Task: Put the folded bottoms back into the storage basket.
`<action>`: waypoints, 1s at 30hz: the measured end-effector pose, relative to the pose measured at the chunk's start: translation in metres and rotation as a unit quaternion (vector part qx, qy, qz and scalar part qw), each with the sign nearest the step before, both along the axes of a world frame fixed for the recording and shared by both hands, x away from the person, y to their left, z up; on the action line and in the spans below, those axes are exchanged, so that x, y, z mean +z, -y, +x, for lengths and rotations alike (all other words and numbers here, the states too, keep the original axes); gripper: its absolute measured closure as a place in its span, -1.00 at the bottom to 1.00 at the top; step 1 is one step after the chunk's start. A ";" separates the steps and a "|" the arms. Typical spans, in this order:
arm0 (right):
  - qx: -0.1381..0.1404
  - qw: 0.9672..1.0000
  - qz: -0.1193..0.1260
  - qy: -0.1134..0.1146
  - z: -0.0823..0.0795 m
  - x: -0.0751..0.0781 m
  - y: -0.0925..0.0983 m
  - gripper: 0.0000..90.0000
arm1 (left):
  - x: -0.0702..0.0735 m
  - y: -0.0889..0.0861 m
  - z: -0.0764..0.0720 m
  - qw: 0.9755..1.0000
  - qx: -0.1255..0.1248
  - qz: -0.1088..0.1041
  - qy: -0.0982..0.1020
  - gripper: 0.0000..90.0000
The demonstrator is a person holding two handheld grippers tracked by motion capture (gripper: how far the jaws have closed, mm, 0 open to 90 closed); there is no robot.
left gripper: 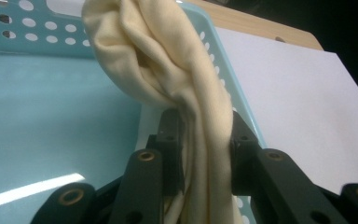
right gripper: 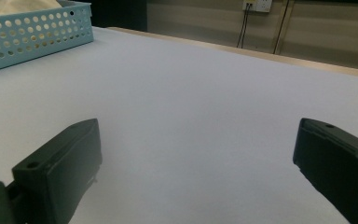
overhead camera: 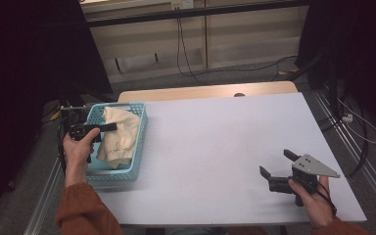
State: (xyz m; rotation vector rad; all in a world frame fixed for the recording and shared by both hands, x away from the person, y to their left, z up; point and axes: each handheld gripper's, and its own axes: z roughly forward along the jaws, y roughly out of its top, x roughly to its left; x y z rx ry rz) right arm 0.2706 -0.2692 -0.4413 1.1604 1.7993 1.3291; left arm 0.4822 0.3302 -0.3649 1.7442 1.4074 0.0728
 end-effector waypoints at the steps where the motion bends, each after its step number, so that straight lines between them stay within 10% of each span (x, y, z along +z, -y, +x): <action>1: 0.000 1.000 0.000 -0.001 0.000 0.000 0.000 -0.98 | 0.000 0.001 0.000 1.000 -0.002 0.008 0.000 0.60; 30: 0.000 1.000 0.000 -0.001 0.000 0.000 0.000 -0.98 | -0.014 -0.002 0.006 0.998 0.022 0.058 0.004 0.55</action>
